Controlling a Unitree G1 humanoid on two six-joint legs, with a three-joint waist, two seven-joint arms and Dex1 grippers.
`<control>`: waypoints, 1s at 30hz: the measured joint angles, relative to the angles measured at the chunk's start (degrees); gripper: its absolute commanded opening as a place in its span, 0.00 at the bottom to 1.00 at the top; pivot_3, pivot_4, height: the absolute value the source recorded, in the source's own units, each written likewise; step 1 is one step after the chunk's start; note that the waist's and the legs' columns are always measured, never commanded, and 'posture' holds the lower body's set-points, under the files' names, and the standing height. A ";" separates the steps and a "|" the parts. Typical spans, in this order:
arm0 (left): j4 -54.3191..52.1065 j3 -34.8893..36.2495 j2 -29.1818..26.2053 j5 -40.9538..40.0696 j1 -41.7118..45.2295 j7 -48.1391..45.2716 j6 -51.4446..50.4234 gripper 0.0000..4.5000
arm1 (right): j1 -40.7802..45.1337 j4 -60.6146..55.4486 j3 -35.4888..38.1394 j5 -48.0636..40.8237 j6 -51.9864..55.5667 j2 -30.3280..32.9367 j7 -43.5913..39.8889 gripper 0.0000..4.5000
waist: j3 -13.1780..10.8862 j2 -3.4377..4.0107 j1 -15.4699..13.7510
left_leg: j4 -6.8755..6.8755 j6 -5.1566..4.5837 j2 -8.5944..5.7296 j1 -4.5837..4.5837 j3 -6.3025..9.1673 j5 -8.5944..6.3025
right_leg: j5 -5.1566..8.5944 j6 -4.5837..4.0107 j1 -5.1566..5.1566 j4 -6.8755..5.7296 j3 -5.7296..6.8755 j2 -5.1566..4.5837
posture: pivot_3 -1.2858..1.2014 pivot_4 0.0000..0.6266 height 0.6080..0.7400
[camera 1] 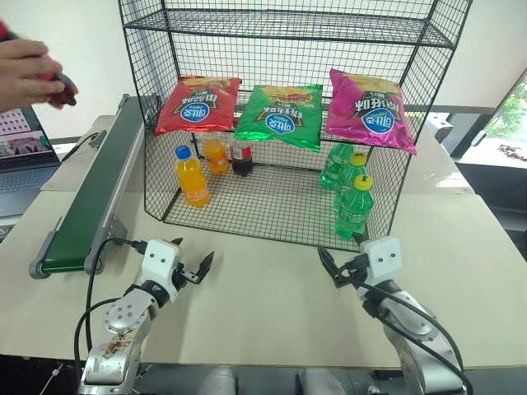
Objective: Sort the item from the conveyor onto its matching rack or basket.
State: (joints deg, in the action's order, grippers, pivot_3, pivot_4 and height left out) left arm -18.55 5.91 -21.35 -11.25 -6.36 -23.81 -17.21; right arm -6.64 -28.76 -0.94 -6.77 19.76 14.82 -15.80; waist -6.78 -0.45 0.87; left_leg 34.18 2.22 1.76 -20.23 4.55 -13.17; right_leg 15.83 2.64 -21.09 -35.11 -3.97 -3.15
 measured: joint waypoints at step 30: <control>-11.70 13.34 1.76 -9.69 -3.26 4.78 -2.50 0.99 | 9.80 0.05 -0.50 -8.79 3.95 4.85 -10.18 1.00 | -0.04 -0.03 0.19 | 0.04 0.00 0.02 0.01 0.01 0.00 | -0.02 -0.02 0.03 -0.01 0.00 0.01 | 0.52 0.24 0.98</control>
State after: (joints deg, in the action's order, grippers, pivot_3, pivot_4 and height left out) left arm -30.25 19.25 -19.59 -20.94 -9.62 -19.03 -19.72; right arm 3.17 -28.71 -1.44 -15.56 23.72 19.66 -25.98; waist -6.82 -0.48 1.06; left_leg 34.22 2.22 1.78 -20.22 4.56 -13.17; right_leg 15.81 2.62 -21.06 -35.11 -3.97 -3.13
